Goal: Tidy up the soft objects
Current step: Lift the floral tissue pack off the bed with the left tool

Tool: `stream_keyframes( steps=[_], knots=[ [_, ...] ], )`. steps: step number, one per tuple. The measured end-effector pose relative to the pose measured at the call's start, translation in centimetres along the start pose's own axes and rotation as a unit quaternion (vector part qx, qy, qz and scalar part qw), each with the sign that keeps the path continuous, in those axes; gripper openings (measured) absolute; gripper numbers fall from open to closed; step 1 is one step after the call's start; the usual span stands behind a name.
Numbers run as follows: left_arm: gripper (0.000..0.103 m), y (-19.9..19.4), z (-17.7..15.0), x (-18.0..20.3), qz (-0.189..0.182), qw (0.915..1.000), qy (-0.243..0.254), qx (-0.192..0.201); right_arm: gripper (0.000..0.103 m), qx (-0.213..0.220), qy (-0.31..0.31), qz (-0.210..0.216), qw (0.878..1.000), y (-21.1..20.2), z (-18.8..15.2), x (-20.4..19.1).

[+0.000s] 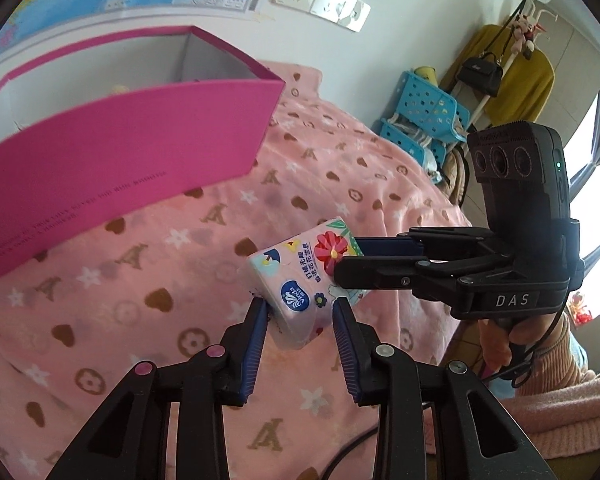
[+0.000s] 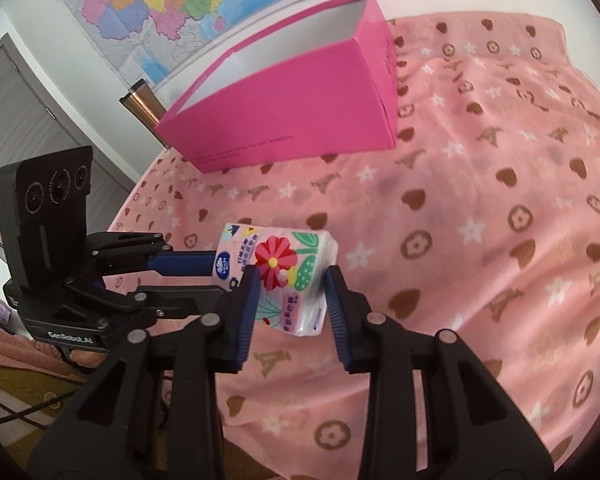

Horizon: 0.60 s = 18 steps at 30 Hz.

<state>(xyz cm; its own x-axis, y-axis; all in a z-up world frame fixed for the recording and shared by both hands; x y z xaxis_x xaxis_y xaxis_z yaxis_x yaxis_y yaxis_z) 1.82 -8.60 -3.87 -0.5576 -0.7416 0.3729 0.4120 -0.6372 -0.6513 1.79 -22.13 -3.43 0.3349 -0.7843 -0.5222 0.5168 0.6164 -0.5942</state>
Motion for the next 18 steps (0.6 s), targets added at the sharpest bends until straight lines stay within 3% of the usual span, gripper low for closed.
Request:
stream_keyframes(
  steps=[18],
  knots=[
    [0.033,-1.9,1.2,-1.1,0.027,0.9992,-0.005,0.03,0.037,0.016,-0.015,0.018,1.0,1.2,1.9,-1.8]
  ],
)
Point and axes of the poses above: each gripper's, at about its wrist camera, not at the fingertips, and y roughly the way its jaws point, x to its right, z to its top, the point moved 3 cm from there along y, roughly the way its jaws point, and after that the axes turned 10 degrees about x, right-handed, at the moved point
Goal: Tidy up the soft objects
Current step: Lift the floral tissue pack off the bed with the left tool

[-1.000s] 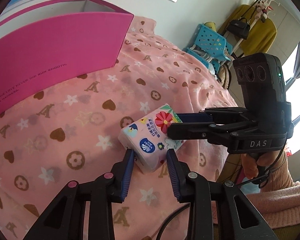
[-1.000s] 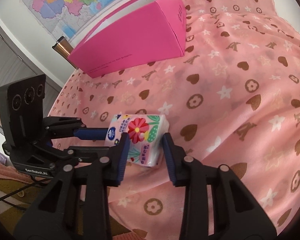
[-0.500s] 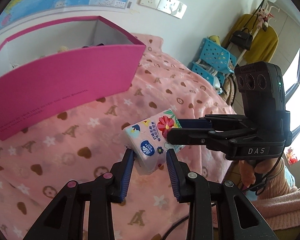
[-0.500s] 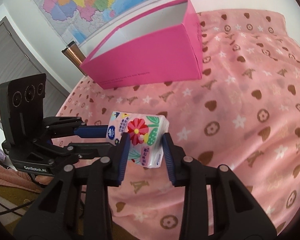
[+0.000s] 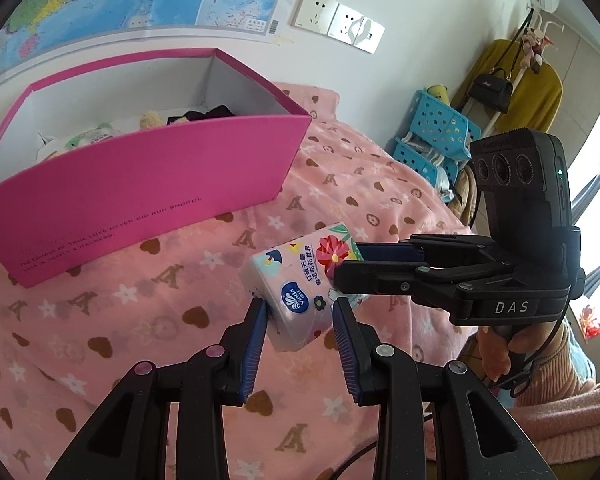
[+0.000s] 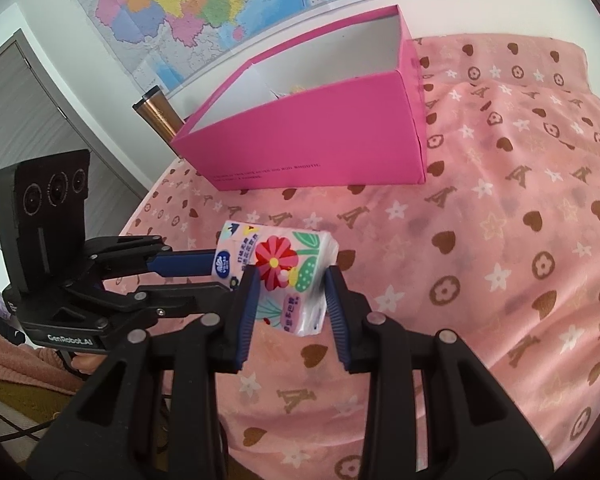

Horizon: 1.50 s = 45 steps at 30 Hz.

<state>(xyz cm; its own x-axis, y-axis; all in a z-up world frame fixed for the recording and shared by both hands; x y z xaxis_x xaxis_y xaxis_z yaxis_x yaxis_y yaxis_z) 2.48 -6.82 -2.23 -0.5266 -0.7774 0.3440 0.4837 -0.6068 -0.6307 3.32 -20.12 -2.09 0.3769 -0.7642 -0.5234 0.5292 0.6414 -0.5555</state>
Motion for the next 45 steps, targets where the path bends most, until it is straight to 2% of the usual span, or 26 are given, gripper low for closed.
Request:
stream_keyframes(
  steps=[45],
  knots=[
    [0.033,-2.2,2.5,-2.2,0.038,0.9983,-0.006,0.043,0.037,0.02,-0.031,0.031,0.999,1.8,3.7,-2.0]
  ],
)
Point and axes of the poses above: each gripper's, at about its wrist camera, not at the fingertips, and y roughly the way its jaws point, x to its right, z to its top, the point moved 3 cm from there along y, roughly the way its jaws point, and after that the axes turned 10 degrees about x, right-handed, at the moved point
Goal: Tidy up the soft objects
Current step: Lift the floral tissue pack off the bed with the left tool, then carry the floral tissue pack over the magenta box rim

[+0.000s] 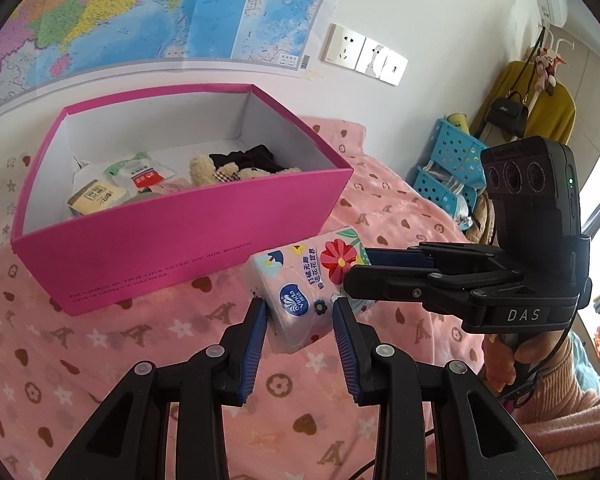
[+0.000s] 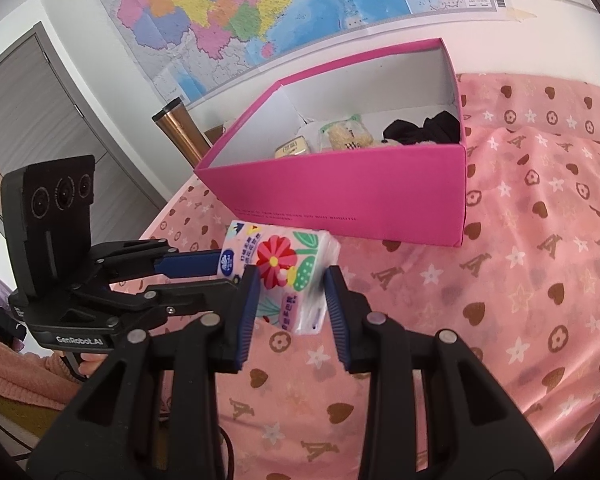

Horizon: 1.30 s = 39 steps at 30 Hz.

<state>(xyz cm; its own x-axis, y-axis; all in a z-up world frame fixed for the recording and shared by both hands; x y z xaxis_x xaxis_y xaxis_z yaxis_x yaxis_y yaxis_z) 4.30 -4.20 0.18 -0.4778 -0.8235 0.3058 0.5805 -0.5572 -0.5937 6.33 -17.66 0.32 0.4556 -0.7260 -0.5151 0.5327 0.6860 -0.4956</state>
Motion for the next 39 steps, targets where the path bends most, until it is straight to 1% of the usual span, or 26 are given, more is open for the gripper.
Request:
stream_keyframes(
  steps=[39],
  knots=[
    [0.033,-0.4,1.3,-0.5,0.016,0.9997,0.008,0.017,0.037,0.015,-0.016,0.009,1.0,0.3,1.6,-0.4]
  ],
)
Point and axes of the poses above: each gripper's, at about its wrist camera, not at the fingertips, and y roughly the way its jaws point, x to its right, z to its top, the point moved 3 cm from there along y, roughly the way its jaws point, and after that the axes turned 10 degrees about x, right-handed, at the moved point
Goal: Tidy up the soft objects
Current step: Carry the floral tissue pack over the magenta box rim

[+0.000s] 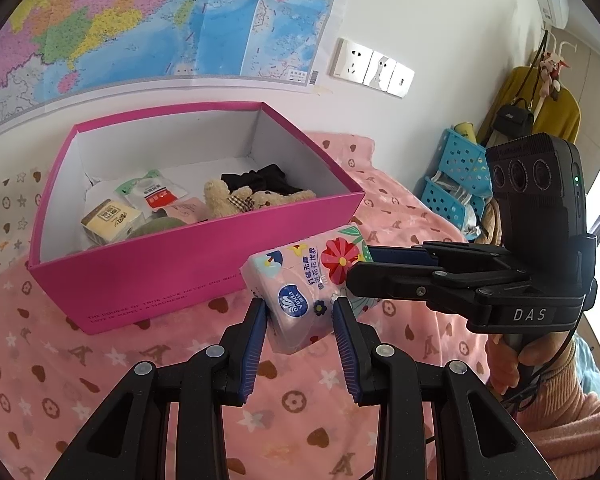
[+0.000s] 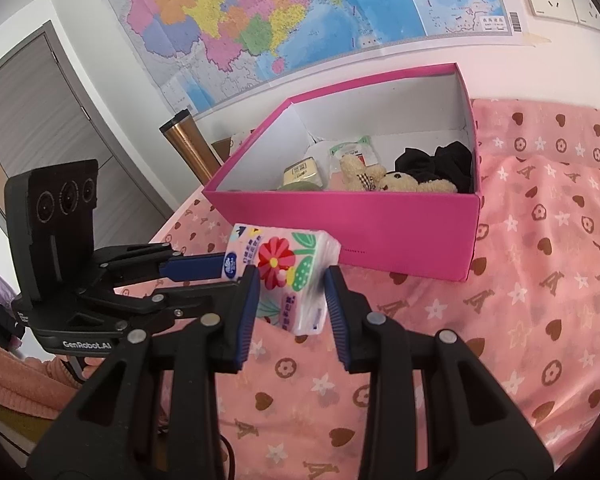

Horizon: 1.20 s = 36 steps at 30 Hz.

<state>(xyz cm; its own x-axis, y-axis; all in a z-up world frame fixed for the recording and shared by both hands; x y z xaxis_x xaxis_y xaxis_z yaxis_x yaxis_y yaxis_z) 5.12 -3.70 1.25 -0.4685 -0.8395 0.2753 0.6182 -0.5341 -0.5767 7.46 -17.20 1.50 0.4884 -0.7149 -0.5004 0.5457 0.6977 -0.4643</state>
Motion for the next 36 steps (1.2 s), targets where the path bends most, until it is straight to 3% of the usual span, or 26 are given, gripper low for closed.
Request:
stream_keyframes(
  steps=[36],
  knots=[
    [0.033,-0.4,1.1,-0.3,0.002,0.9999,0.002,0.014,0.038,0.009,-0.011,0.005,1.0,0.3,1.3,-0.1]
  ],
)
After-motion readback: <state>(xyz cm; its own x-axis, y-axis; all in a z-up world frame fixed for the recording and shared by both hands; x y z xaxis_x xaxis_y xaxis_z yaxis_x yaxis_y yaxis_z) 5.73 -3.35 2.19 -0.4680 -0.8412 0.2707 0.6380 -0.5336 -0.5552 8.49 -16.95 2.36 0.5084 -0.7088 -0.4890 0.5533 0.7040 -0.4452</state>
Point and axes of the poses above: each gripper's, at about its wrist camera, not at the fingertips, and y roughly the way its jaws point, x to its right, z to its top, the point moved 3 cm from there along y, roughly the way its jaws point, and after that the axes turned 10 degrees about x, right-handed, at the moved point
